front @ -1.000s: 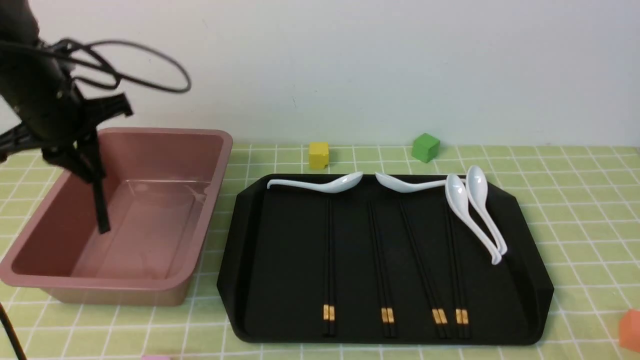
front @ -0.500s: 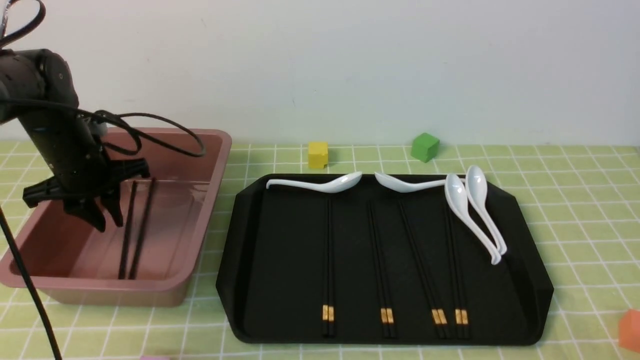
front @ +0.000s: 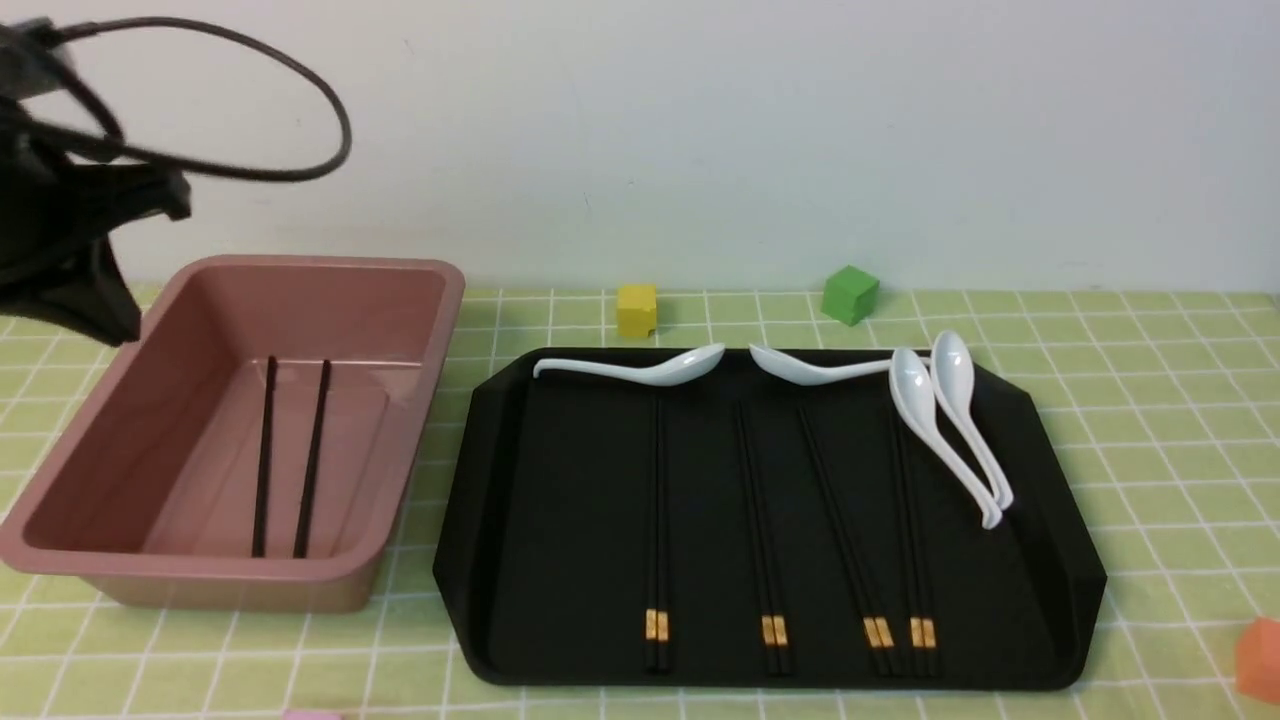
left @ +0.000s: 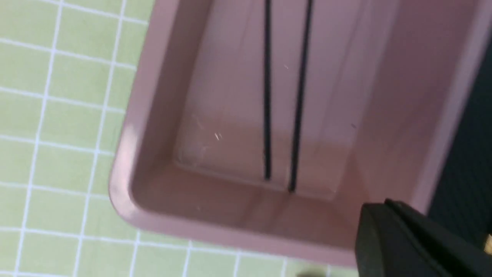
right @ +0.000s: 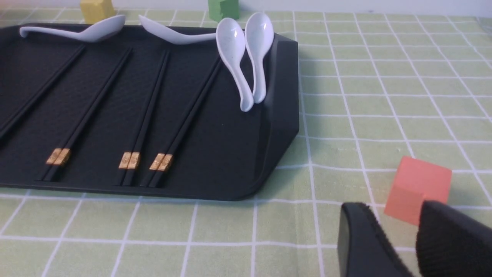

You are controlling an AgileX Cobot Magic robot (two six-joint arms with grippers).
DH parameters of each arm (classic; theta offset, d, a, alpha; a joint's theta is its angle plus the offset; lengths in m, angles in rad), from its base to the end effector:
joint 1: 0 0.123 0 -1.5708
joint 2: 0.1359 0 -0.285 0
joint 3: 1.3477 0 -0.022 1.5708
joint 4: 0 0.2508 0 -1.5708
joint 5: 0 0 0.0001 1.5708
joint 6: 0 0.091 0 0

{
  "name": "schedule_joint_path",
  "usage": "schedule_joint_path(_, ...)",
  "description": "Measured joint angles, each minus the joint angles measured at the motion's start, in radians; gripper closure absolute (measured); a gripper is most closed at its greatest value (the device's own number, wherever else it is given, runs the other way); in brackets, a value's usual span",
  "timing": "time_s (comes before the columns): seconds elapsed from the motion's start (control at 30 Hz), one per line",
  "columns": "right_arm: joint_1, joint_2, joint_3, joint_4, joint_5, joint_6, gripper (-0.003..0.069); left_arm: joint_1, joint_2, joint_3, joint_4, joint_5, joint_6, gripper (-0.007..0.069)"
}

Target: On green tablecloth take chopsticks from black tray and put them in box.

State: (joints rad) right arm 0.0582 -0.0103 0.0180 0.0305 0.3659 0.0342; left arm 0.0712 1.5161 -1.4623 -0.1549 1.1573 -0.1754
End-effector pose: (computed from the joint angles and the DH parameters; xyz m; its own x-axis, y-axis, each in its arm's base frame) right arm 0.0526 0.0041 0.1748 -0.2856 0.0461 -0.9572 -0.0508 0.9967 0.0632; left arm 0.3124 0.0094 0.3563 -0.8702 -0.2961 -0.3939 -0.2204 0.9488 -0.2264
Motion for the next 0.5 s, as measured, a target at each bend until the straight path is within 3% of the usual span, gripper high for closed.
schedule_joint_path(0.23,0.0,0.0,0.0,0.0,0.0,0.0,0.0419,0.0,-0.377,0.475,-0.165,-0.266,0.155,0.0637)
schedule_joint_path(0.5,0.0,0.0,0.0,0.0,0.0,0.0,0.0419,0.0,-0.804,1.021,-0.478,-0.691,0.397,0.0637)
